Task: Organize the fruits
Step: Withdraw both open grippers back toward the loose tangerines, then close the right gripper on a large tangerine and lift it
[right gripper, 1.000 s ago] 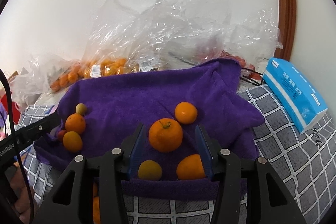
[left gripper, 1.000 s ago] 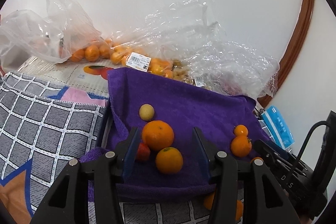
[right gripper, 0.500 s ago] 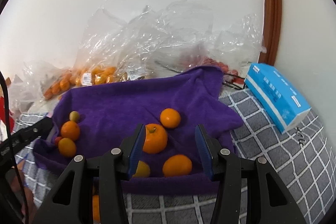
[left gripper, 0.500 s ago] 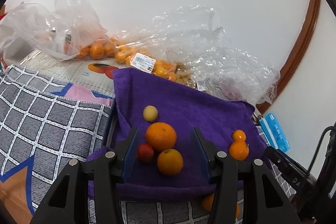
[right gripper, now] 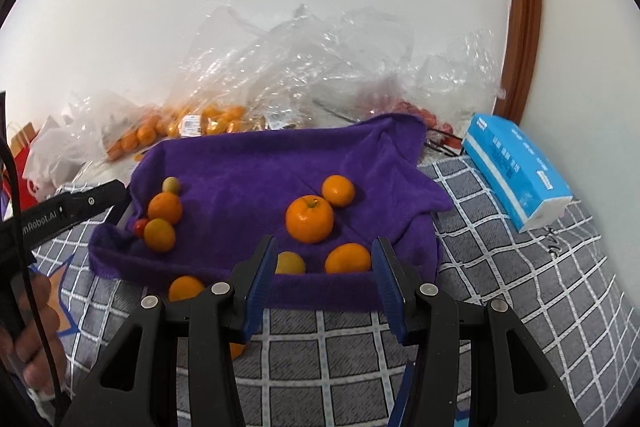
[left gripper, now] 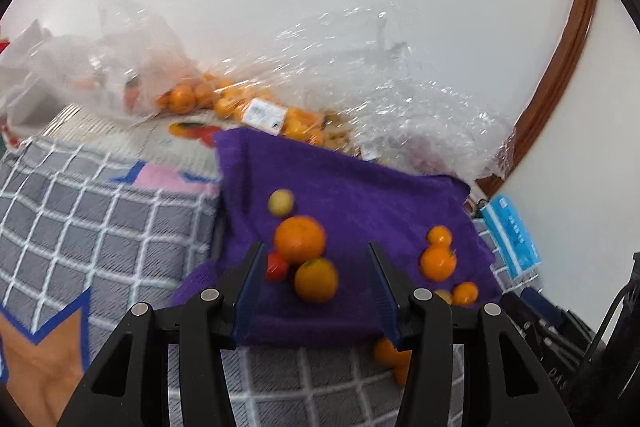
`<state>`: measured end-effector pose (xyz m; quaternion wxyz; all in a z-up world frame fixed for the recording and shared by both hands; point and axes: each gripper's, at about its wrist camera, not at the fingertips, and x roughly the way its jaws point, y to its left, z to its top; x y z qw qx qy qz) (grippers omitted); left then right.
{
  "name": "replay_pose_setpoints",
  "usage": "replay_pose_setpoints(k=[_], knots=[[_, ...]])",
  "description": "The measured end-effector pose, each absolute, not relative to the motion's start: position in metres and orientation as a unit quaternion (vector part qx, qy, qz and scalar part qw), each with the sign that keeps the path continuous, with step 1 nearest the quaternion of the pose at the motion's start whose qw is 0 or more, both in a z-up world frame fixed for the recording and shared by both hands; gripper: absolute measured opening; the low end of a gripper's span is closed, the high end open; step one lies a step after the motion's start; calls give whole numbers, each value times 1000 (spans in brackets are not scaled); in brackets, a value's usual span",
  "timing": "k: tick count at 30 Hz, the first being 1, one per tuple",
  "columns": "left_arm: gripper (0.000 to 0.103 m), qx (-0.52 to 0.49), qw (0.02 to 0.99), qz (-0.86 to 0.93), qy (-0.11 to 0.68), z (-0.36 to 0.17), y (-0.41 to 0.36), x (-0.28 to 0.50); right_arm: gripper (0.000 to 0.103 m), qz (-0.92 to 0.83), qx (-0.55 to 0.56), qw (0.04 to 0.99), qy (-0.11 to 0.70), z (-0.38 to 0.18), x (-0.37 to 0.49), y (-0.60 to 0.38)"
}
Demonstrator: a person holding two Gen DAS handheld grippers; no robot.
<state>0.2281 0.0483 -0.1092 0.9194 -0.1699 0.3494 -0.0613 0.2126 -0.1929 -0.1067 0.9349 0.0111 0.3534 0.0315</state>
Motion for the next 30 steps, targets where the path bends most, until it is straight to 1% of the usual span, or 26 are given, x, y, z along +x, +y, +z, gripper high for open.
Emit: replay_pose_setpoints(k=[8, 14, 17, 18, 20, 22, 23, 25, 30], knots=[[48, -162, 902, -34, 398, -141, 86, 189, 49, 63, 26, 923, 379, -134, 195, -175], [49, -138, 903, -30, 406, -159, 89, 173, 49, 102, 22, 915, 391, -147, 188, -151], [52, -135, 901, -28, 412, -166, 88, 171, 49, 121, 4, 907, 403, -155, 189, -136], [57, -136, 902, -34, 408, -164, 89, 170, 49, 122, -3, 906, 404, -156, 190, -132], [61, -149, 900, -47, 408, -165, 90, 171, 49, 123, -19, 900, 417, -162, 194, -125], [61, -152, 901, -47, 404, -166, 91, 170, 49, 115, -28, 895, 430, -170, 200, -121], [61, -150, 902, -46, 403, -166, 90, 170, 48, 109, -30, 892, 439, -174, 204, -120], [61, -142, 903, -43, 403, -166, 87, 169, 41, 111, -23, 891, 441, -175, 206, -121], [61, -138, 903, -40, 404, -166, 87, 170, 40, 113, -8, 898, 426, -170, 197, -133]])
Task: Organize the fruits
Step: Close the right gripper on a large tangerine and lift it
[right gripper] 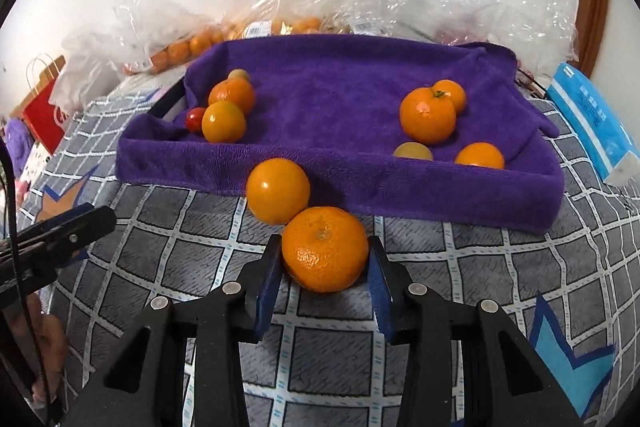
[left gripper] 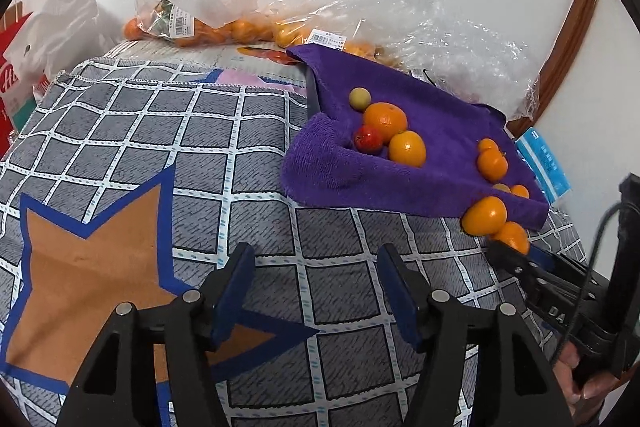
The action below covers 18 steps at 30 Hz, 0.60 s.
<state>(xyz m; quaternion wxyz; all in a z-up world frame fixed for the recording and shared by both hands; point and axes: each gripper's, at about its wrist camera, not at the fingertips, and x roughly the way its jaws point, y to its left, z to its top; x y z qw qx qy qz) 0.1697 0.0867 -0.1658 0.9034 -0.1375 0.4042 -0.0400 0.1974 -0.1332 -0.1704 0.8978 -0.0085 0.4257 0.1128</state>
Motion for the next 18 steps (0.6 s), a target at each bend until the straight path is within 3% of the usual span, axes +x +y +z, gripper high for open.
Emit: replay_pose_setpoints(k=[5, 18], knots=[[70, -147, 902, -53, 402, -166, 87, 169, 40, 98, -10, 903, 419, -167, 188, -150], [75, -118, 902, -42, 412, -165, 77, 172, 41, 89, 54, 891, 441, -173, 184, -198]])
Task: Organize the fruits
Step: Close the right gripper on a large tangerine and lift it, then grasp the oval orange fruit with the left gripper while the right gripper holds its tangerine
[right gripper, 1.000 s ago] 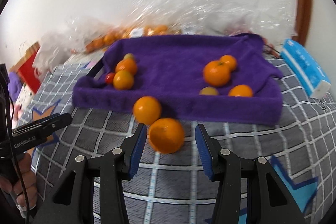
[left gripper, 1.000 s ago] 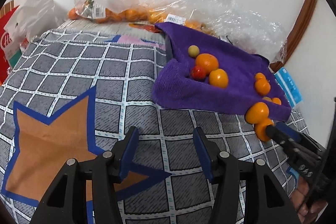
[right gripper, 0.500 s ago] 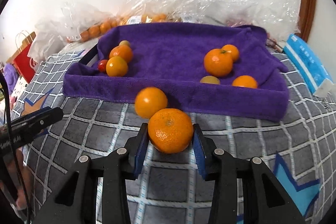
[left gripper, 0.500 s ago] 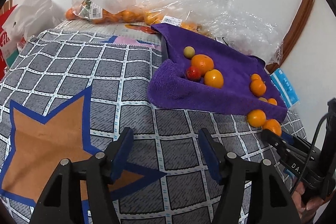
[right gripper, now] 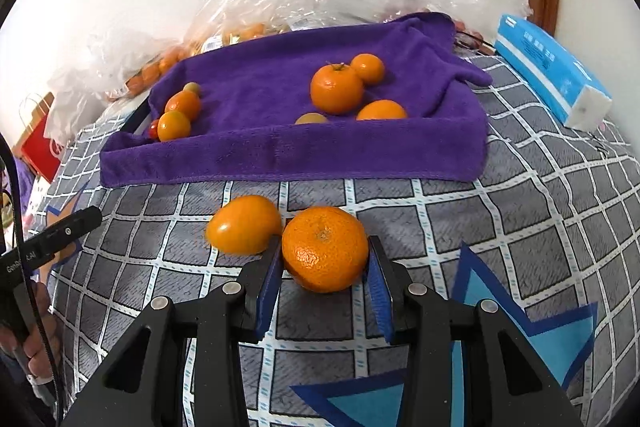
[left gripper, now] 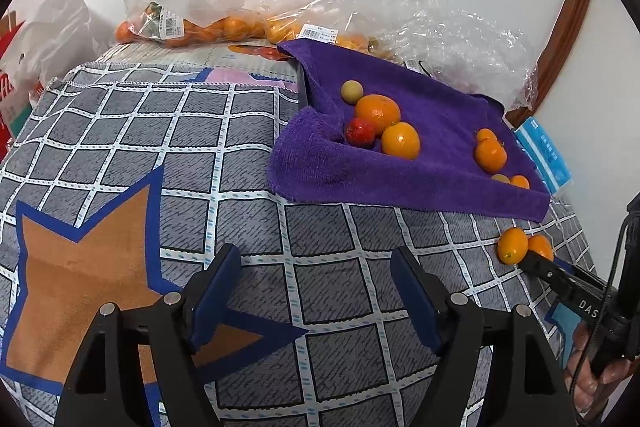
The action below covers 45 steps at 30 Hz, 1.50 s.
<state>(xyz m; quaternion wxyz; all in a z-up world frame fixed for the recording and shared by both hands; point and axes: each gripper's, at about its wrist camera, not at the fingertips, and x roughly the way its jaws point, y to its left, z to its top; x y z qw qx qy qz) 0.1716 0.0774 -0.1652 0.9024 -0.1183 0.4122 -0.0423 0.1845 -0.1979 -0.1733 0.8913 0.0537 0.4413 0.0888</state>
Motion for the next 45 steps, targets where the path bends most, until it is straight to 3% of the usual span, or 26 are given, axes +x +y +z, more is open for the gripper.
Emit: replay_pose_setpoints(k=[8, 11, 33, 45], knots=[[76, -107, 903, -36, 416, -165, 75, 172, 41, 84, 47, 901, 423, -169, 170, -204], [81, -109, 902, -36, 415, -165, 75, 171, 41, 84, 49, 904, 417, -167, 164, -209], [80, -134, 903, -27, 407, -165, 81, 162, 41, 83, 67, 909, 402, -146, 127, -225], [79, -100, 899, -98, 415, -154, 13, 147, 41, 53, 56, 921, 383, -122, 117, -247]])
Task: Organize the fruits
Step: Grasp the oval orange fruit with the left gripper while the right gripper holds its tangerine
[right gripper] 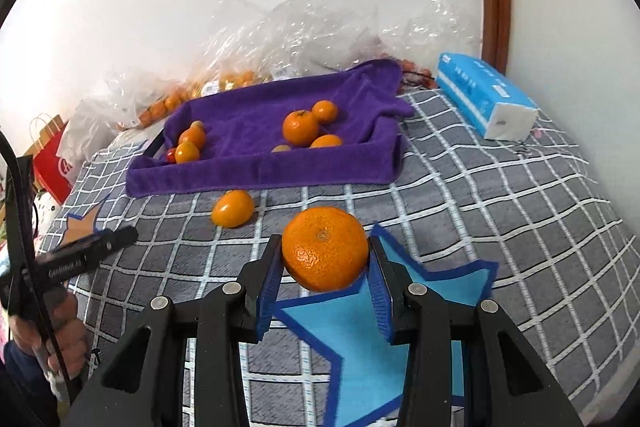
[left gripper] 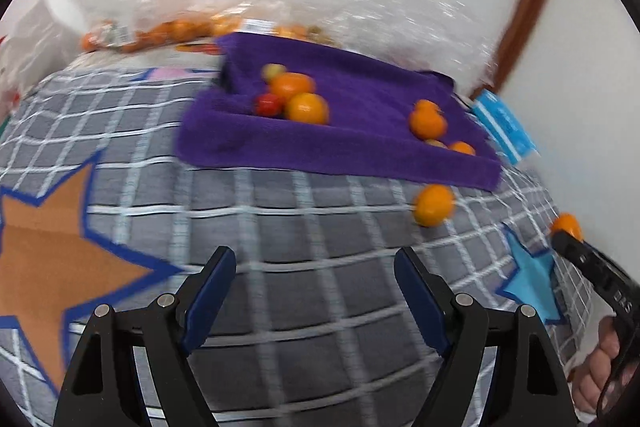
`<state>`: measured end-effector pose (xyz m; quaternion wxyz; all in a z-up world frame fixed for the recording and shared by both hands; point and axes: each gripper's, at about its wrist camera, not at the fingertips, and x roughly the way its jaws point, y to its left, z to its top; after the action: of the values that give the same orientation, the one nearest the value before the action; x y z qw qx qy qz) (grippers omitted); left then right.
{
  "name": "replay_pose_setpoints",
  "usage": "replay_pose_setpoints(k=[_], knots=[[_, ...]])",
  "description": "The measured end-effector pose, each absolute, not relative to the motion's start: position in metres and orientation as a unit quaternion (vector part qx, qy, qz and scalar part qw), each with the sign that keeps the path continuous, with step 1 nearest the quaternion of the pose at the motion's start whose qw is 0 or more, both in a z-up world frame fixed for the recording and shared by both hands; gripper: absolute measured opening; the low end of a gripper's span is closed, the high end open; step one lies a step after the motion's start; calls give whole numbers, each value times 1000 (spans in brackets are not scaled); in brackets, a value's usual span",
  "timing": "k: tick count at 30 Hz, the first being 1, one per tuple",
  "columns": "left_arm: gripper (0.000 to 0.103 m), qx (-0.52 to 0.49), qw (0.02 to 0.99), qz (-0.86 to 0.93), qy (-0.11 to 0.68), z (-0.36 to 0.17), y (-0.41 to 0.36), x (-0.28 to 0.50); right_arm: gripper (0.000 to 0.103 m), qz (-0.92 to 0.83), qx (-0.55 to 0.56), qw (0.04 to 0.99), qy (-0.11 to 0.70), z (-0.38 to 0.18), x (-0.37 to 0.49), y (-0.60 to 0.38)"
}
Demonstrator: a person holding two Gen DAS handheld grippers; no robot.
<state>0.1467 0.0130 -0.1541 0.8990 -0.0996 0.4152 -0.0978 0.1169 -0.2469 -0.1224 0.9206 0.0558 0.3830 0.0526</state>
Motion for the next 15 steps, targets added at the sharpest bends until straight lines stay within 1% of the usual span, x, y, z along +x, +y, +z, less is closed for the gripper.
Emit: replay_pose_setpoints(k=[7, 9, 12, 13, 14, 15], knots=[[76, -70, 892, -134, 425, -154, -40, 169, 41, 30, 62, 920, 386, -120, 115, -273], [69, -69, 888, -140, 433, -157, -54, 178, 41, 27, 75, 919, 386, -120, 114, -281], [65, -59, 886, -133, 439, -163, -69, 189, 41, 26, 85, 916, 390, -122, 114, -289], [63, -49, 890, -128, 434, -163, -74, 191, 41, 25, 86, 916, 392, -123, 115, -290], [58, -40, 891, -128, 433, -164, -79, 194, 41, 25, 87, 914, 396, -125, 117, -292], [57, -33, 891, -128, 434, -164, -84, 197, 41, 25, 87, 913, 399, -127, 117, -293]])
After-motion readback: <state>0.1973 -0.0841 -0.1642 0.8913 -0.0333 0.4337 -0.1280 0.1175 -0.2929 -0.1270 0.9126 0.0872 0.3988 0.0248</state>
